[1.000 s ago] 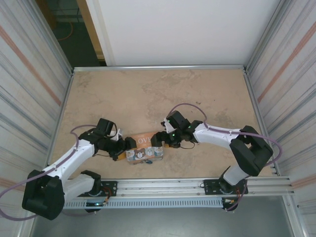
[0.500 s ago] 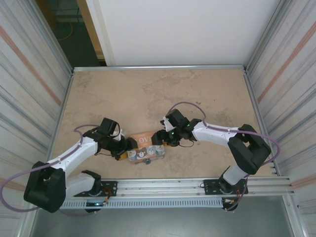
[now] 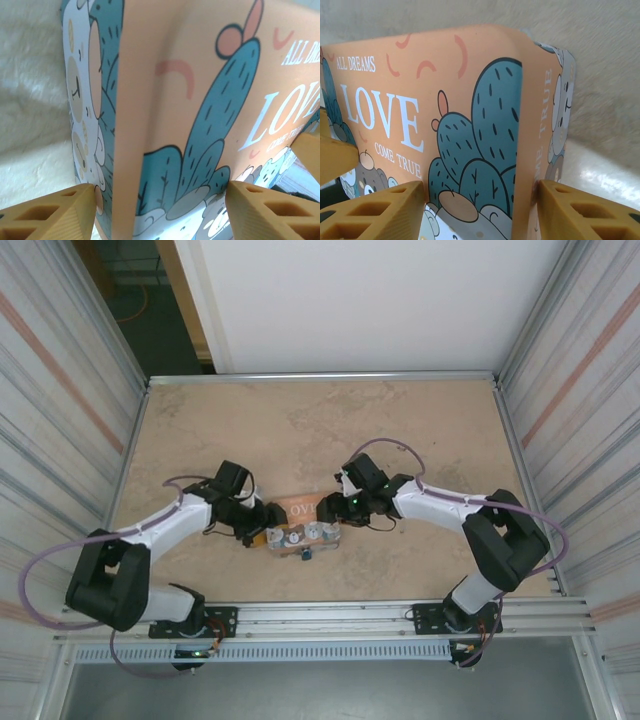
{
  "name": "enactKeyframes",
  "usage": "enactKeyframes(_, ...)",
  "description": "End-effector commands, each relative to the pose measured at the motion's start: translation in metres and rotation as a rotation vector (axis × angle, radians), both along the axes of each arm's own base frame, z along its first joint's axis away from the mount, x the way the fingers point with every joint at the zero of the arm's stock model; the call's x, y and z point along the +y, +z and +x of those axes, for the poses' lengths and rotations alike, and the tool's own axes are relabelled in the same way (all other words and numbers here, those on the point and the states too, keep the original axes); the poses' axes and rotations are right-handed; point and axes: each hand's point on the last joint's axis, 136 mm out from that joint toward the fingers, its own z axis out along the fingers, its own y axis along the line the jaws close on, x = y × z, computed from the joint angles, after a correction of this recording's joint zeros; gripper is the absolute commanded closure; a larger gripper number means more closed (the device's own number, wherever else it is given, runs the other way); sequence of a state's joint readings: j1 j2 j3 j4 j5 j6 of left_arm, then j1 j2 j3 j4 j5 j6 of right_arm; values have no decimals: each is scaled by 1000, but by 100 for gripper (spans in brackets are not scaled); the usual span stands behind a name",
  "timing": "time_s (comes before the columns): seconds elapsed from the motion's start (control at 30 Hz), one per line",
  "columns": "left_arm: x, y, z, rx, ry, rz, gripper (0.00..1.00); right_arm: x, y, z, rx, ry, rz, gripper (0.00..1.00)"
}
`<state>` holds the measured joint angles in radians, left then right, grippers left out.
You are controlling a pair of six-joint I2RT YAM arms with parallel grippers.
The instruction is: Unlock the padlock with the key
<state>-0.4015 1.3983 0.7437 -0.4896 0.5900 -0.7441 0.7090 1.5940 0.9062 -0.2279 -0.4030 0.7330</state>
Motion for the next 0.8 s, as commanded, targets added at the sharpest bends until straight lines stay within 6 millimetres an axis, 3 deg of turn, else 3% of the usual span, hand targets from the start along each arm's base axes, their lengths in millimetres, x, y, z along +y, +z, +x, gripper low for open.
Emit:
enactKeyframes(0.0, -25, 20, 48, -174, -26, -70, 32, 26, 25, 8, -19, 47, 120, 44)
enactKeyframes(0.17, -40, 26, 84, -220, -31, -80, 32, 19, 28, 29, -49, 12, 123, 44)
enactKeyframes(0.43, -47, 30, 134, -259, -74, -46, 32, 3, 31, 61, -92, -42, 115, 44)
enactKeyframes(0.77, -61, 20, 165, -253, -67, -70, 32, -9, 31, 99, -127, -96, 110, 44)
